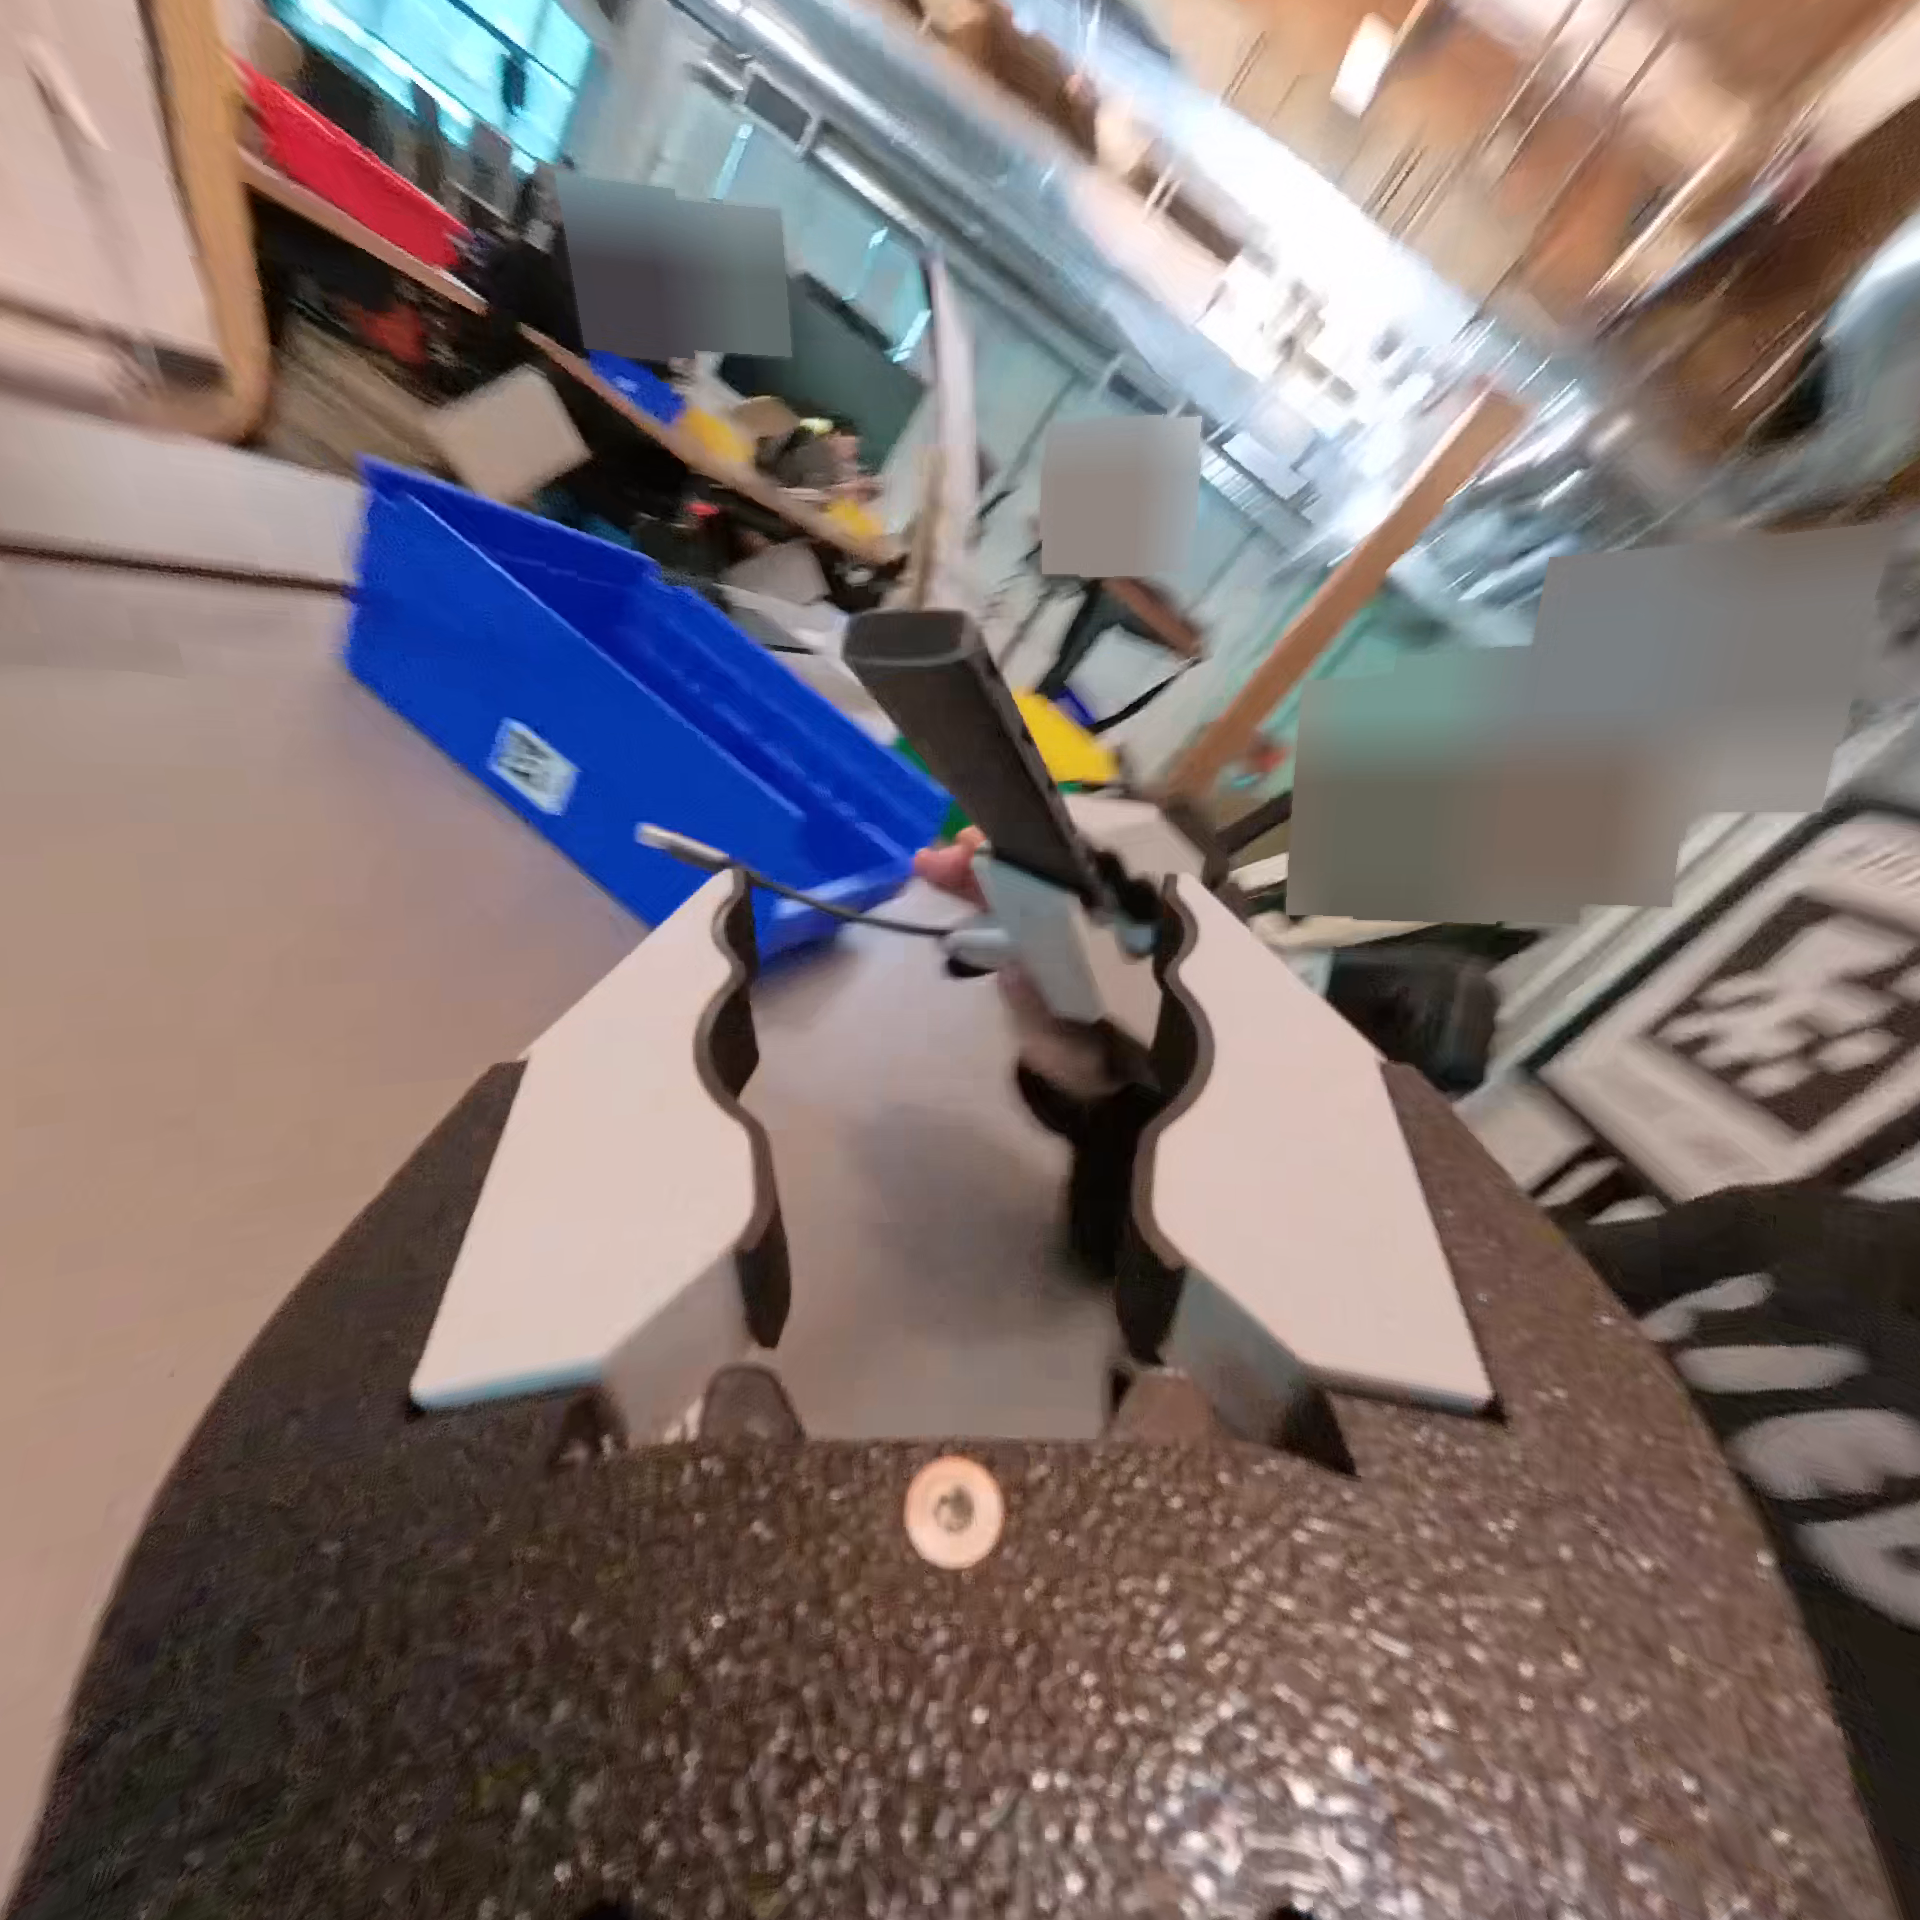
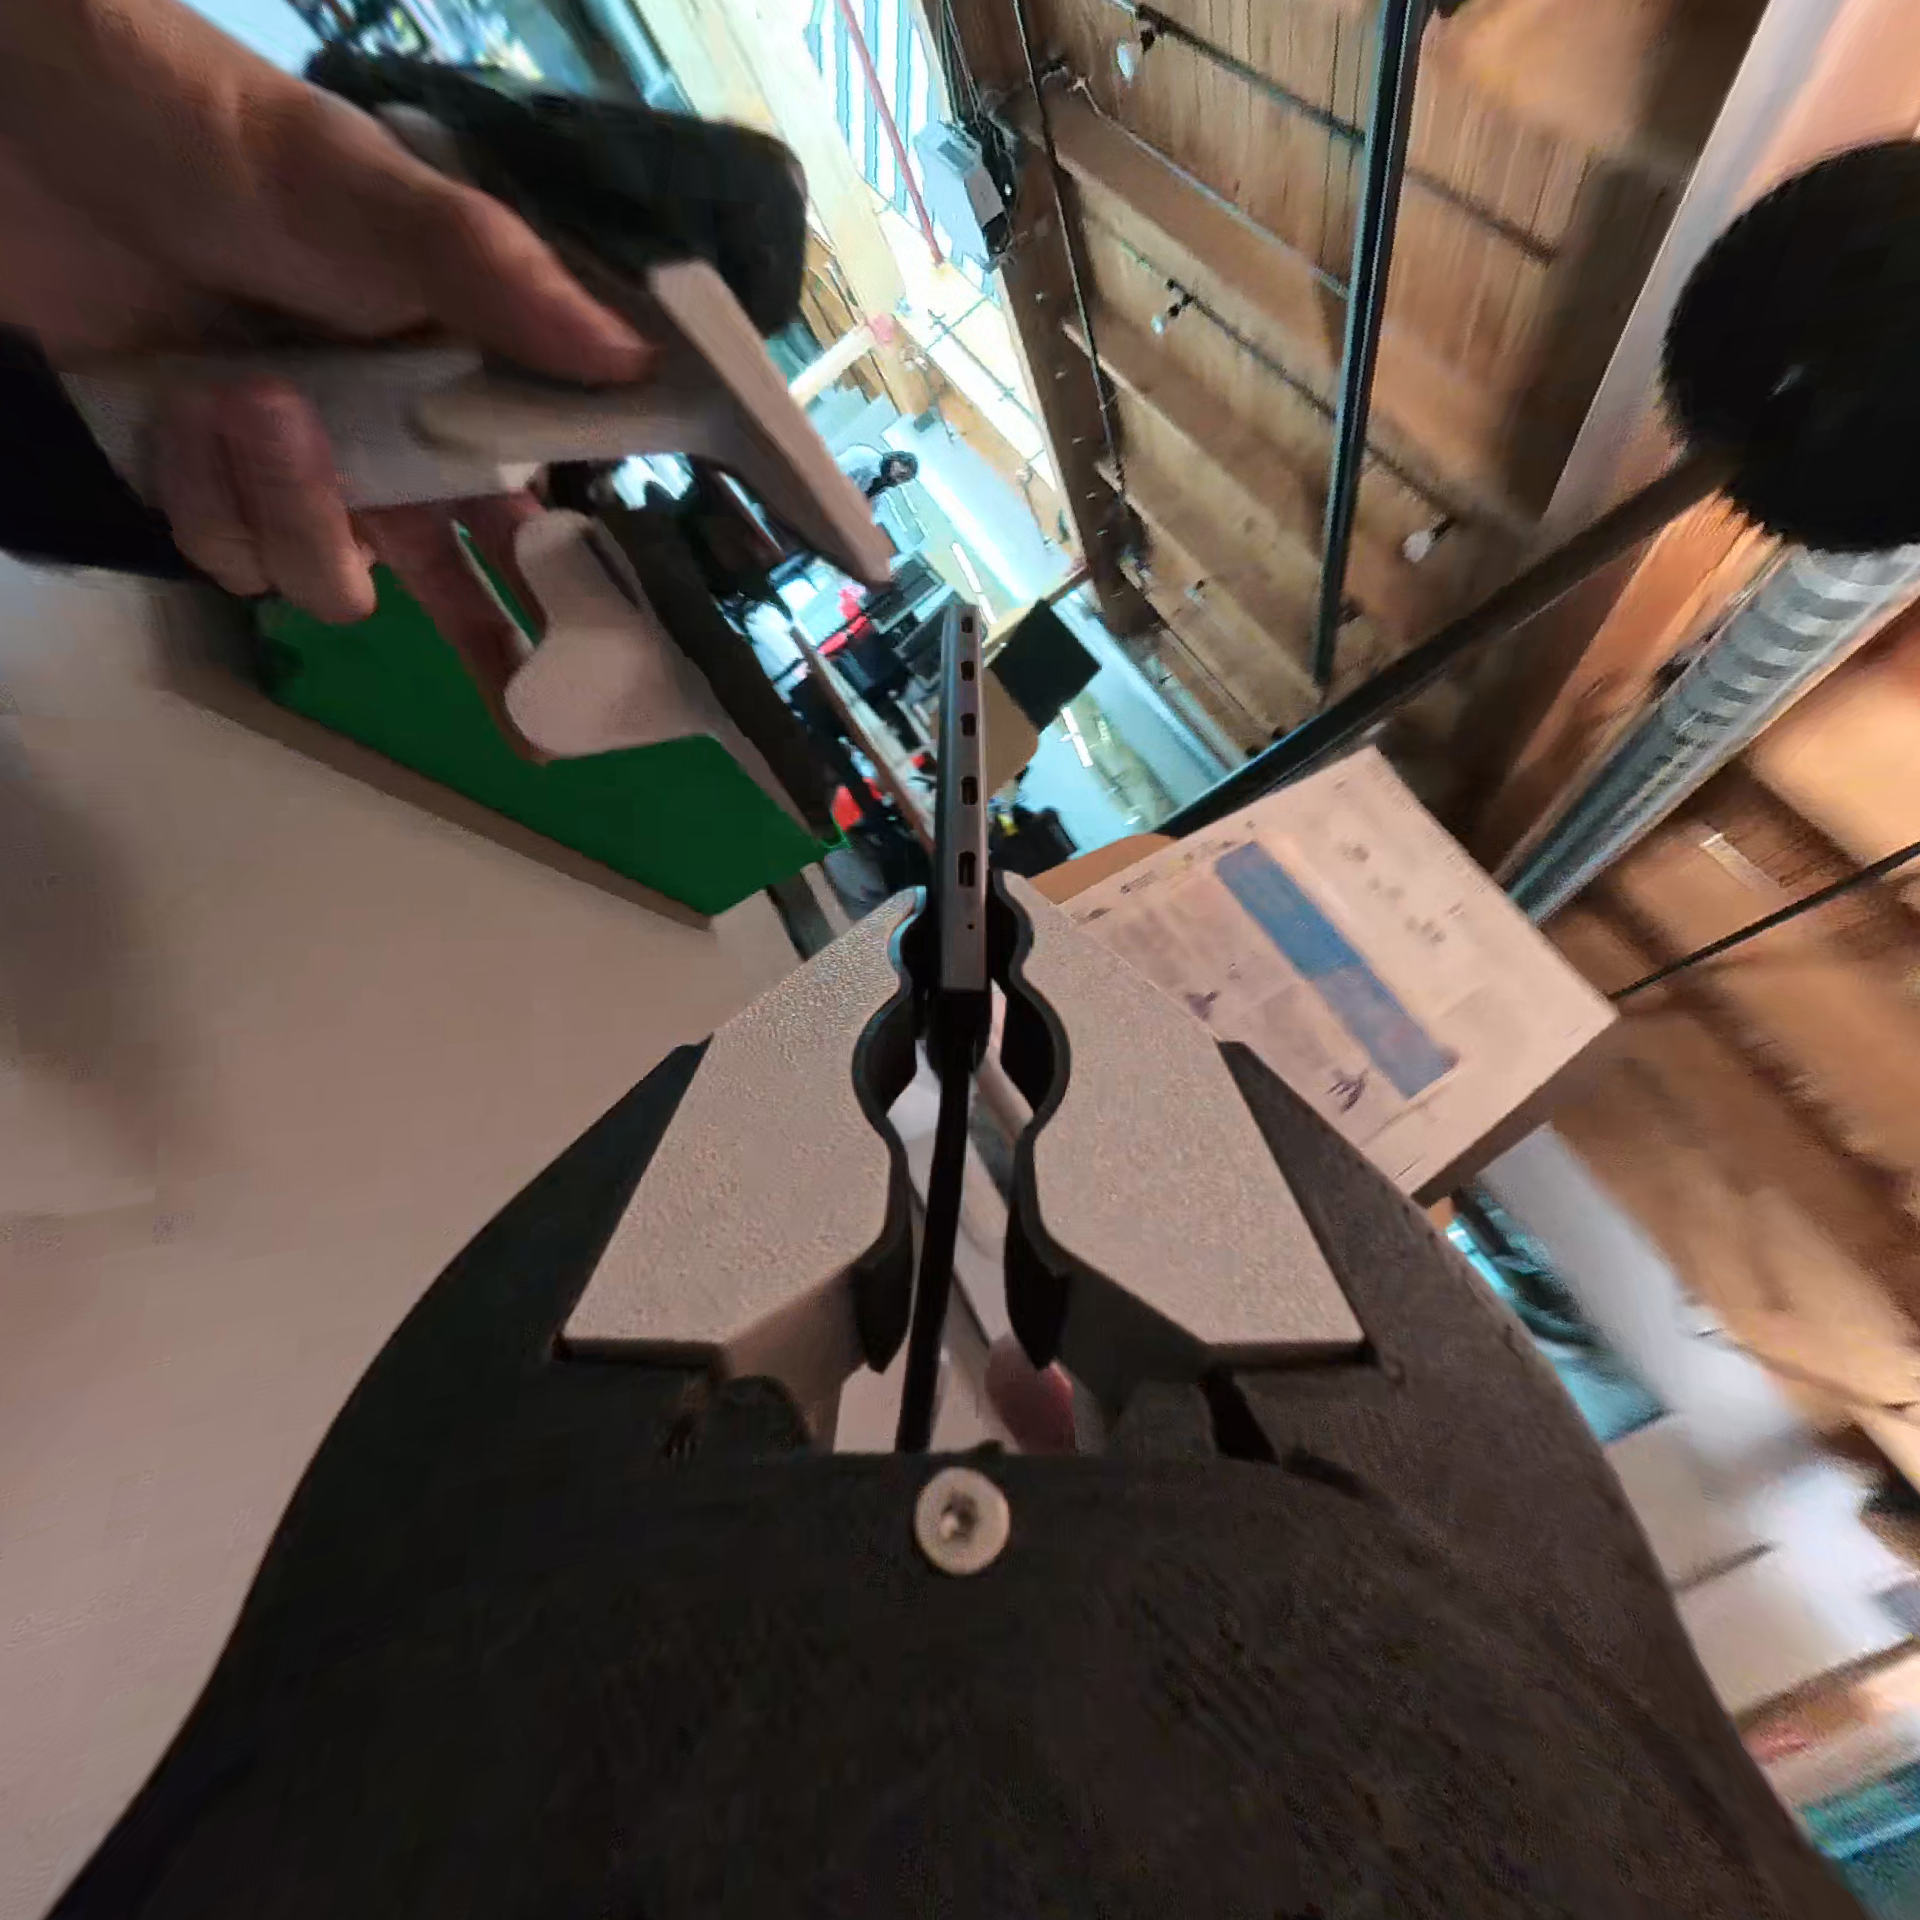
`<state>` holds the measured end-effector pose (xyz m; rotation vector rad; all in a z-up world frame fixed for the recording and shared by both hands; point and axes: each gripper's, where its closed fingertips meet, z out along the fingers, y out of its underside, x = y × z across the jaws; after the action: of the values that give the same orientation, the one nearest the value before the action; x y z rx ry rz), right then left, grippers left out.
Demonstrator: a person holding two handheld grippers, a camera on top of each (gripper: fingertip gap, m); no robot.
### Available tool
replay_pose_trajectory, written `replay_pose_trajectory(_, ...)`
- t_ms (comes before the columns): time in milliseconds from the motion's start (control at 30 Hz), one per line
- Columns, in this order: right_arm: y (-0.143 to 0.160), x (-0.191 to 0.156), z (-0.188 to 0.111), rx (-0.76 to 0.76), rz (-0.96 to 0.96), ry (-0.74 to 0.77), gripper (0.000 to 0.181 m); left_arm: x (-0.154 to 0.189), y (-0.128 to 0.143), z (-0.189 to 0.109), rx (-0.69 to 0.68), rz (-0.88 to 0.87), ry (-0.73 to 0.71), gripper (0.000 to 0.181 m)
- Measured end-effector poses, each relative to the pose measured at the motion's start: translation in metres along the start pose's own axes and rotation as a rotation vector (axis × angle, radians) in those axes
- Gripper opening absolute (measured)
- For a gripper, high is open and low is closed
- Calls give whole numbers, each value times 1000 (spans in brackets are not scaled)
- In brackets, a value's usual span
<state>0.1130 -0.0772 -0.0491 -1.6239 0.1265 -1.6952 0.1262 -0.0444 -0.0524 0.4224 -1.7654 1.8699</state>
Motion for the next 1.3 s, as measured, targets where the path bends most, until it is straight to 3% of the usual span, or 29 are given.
replay_pose_trajectory(67,-5,-10,4,-10,-98,20,7,4,4,4,16,-126,108,68)
replay_pose_trajectory(167,-3,-26,6,-34,-153,-8,7,13,11,5,23,-176,203,60)
replay_pose_trajectory(267,-5,-32,4,-14,-85,-31,7,7,20,4,-6,-147,189,21)
replay_pose_trajectory(500,-10,-40,-6,16,-31,-91,8,9,28,5,-28,-191,268,24)
replay_pose_trajectory(633,-4,-43,-10,2,11,-113,9,11,33,6,-67,-90,271,20)
replay_pose_trajectory(700,-6,-41,-13,19,149,-118,23,7,34,7,-85,-17,235,20)
replay_pose_trajectory(833,-21,-6,-16,116,824,-117,86,5,24,2,-59,155,238,20)
replay_pose_trajectory(867,-24,-1,-17,143,959,-145,92,6,21,1,-39,193,250,20)
replay_pose_trajectory(933,-34,-8,-19,168,1049,-257,86,13,18,-2,0,260,307,20)
replay_pose_trajectory(1000,-30,-24,-16,100,1009,-318,95,15,19,-1,15,290,345,20)
replay_pose_trajectory(1067,-24,-31,-14,69,977,-310,92,14,27,1,0,312,367,20)
replay_pose_trajectory(1133,-16,-36,-13,40,1006,-320,74,17,32,3,6,316,408,20)
replay_pose_trajectory(1233,0,-52,-14,-39,1041,-385,65,19,35,8,27,320,438,20)
replay_pose_trajectory(1300,-3,-43,-15,41,1080,-337,39,17,38,13,23,307,443,20)
